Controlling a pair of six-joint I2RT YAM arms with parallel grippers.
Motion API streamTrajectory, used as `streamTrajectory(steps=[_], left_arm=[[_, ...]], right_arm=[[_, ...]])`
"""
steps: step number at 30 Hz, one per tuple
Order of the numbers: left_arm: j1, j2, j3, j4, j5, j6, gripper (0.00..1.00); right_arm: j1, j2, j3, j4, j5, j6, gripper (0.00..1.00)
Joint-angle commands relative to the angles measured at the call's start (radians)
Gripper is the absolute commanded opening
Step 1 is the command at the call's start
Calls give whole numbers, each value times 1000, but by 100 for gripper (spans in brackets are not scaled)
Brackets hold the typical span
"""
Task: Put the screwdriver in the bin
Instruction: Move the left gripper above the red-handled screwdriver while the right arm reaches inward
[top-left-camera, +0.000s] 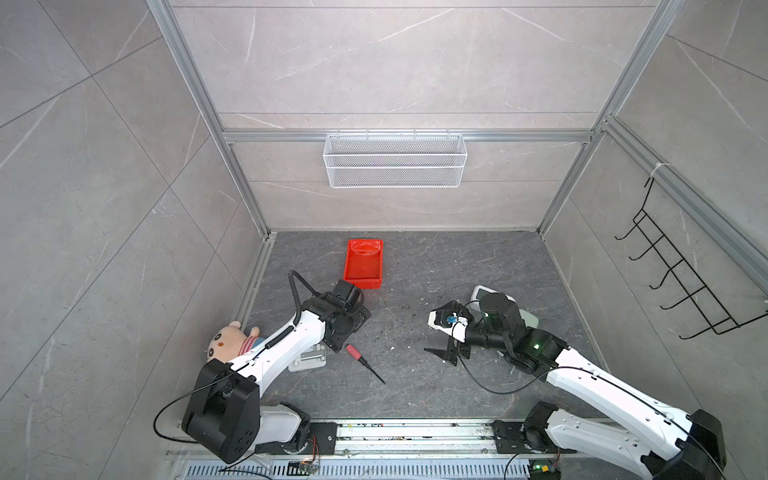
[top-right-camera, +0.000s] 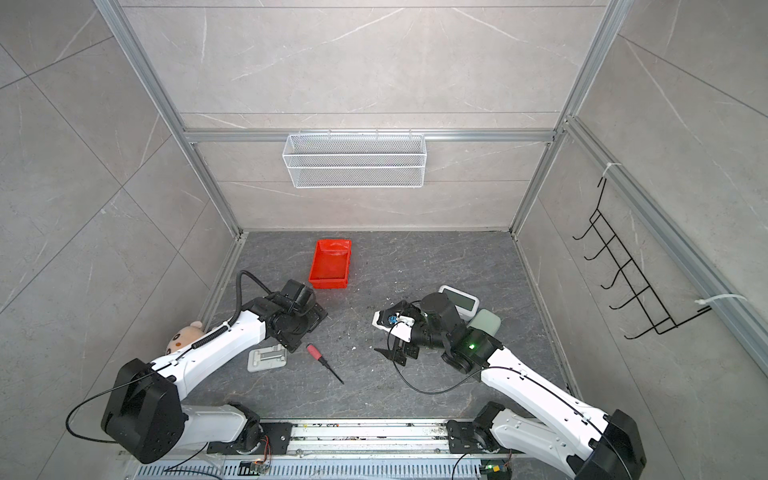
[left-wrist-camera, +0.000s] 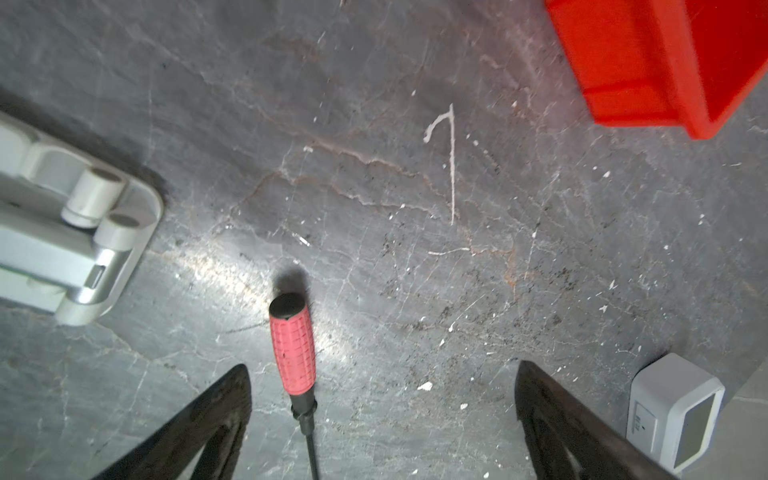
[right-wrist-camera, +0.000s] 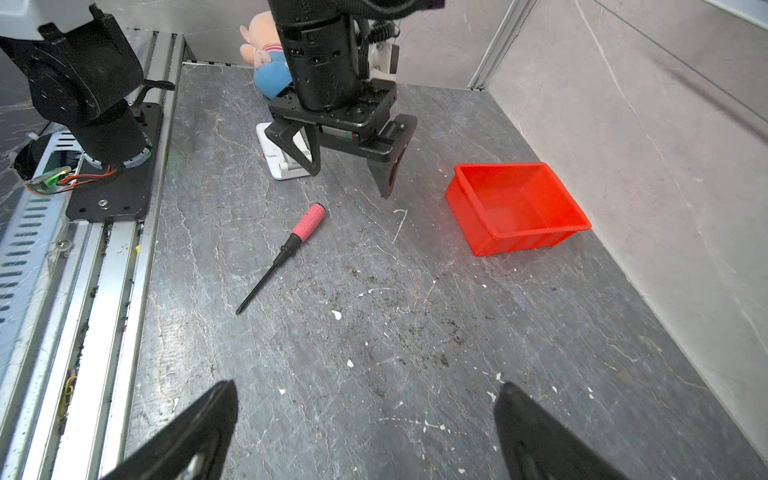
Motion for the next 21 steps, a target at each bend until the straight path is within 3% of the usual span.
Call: streamTrajectory(steps=[1, 9, 21], left_arm=[[-3, 16, 27, -97, 36, -79, 98], [36, 151, 85, -261, 103, -114, 81], [69, 319, 144, -263, 218, -31, 73]], right_arm=[[17, 18, 27, 21, 28, 11, 99], [40, 47, 29, 44, 53, 19, 99], [72, 57, 41, 20, 70, 14, 99]])
